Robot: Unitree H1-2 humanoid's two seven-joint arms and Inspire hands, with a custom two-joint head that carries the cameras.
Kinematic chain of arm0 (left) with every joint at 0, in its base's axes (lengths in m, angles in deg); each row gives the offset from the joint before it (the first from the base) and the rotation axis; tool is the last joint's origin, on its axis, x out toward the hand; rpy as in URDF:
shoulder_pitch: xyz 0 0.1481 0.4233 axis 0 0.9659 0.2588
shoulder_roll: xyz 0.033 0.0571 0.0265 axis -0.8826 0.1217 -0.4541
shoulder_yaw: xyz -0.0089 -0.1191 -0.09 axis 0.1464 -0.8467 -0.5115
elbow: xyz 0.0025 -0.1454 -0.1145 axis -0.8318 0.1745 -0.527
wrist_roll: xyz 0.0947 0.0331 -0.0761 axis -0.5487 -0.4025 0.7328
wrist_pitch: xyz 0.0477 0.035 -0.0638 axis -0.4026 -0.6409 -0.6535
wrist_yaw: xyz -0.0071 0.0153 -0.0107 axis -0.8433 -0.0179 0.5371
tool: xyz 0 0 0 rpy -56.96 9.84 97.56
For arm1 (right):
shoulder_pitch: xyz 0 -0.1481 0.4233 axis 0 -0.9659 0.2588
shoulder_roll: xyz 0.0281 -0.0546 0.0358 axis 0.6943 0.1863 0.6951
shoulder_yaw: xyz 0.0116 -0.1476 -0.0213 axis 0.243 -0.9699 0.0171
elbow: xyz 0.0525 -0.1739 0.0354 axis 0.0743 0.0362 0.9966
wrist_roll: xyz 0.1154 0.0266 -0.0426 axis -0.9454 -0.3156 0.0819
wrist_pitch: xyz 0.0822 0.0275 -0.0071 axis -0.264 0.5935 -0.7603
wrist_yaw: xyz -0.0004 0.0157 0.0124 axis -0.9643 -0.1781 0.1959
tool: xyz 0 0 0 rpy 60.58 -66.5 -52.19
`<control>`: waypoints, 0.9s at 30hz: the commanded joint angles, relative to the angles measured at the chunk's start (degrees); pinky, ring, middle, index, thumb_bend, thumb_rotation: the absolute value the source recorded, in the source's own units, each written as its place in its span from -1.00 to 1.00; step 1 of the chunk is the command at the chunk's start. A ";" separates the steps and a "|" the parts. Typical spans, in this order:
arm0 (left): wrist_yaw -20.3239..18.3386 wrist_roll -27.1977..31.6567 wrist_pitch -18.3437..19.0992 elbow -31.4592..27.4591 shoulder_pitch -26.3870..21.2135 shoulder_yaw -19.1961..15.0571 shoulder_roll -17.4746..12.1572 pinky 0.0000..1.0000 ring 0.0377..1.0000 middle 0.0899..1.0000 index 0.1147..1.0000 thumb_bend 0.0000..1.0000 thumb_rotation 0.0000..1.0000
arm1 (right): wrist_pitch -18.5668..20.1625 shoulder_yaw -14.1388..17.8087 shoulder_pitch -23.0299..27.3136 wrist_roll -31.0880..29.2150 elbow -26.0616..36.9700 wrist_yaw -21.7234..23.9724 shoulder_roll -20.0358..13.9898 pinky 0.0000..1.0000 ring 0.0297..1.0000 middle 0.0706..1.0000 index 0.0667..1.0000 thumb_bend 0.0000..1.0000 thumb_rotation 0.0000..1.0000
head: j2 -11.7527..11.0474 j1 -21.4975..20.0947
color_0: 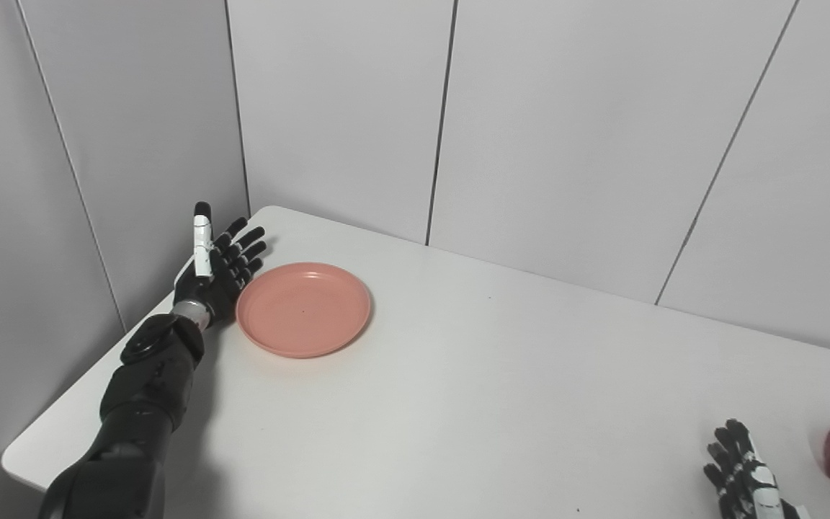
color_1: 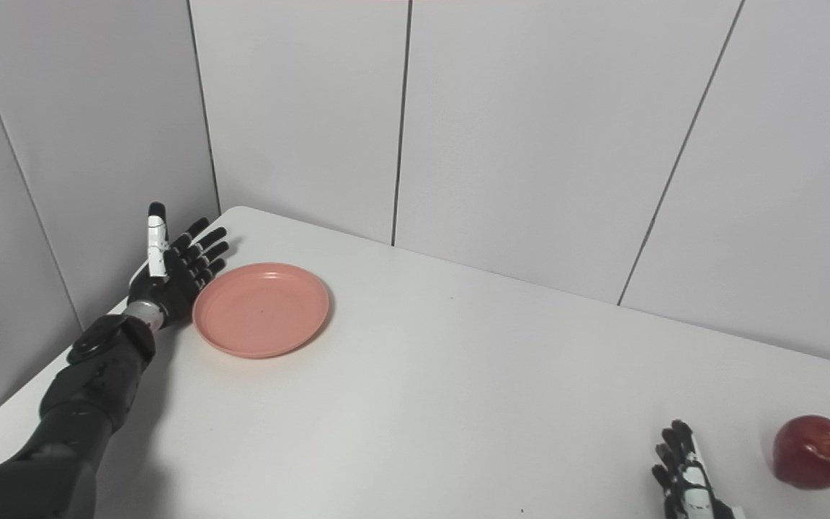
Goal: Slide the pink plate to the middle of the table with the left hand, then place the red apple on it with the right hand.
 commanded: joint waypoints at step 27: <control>3.86 -1.20 5.77 -12.33 2.51 2.29 2.72 0.49 0.52 0.54 0.74 0.74 1.00 | 1.65 -0.94 -1.72 0.14 0.39 -0.74 1.43 1.00 1.00 1.00 1.00 0.60 1.00 | 0.57 -0.37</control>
